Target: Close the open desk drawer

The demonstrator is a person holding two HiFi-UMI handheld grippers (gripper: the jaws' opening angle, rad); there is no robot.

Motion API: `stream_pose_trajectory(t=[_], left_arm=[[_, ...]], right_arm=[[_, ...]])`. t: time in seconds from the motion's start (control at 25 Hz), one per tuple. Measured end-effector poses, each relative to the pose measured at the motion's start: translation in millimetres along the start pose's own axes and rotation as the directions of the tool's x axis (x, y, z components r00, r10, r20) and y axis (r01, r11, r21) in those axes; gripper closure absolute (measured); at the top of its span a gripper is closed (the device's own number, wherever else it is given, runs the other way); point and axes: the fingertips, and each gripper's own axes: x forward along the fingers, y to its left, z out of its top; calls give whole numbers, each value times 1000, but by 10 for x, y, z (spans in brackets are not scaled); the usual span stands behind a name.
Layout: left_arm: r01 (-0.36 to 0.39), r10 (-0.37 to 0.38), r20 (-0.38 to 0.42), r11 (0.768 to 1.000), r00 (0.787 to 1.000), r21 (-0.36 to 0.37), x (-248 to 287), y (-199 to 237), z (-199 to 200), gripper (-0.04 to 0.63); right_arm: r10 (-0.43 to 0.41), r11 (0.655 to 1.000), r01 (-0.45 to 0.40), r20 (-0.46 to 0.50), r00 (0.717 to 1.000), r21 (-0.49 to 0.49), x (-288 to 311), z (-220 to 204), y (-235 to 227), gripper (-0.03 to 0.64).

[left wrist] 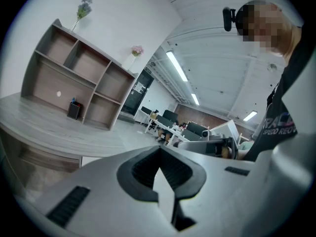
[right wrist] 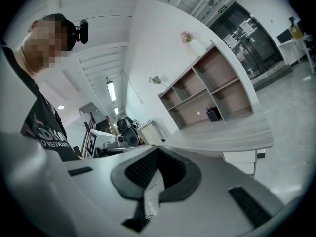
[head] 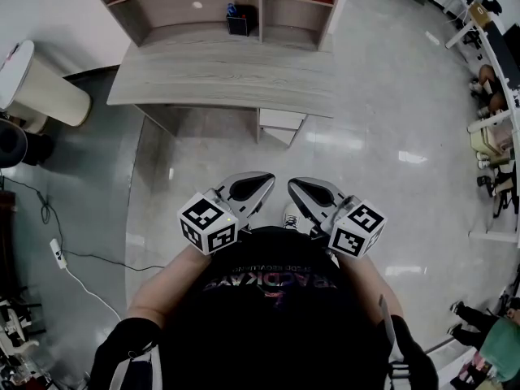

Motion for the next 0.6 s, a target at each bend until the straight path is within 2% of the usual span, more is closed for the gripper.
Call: stream_pose_trajectory(t=[0.6], left_arm=[[5,-4,-8,1000,1000,11,-52,-57,-37,584]], right_arm=[[1,1000,-1,10,1000,5,-9,-36,46,600]])
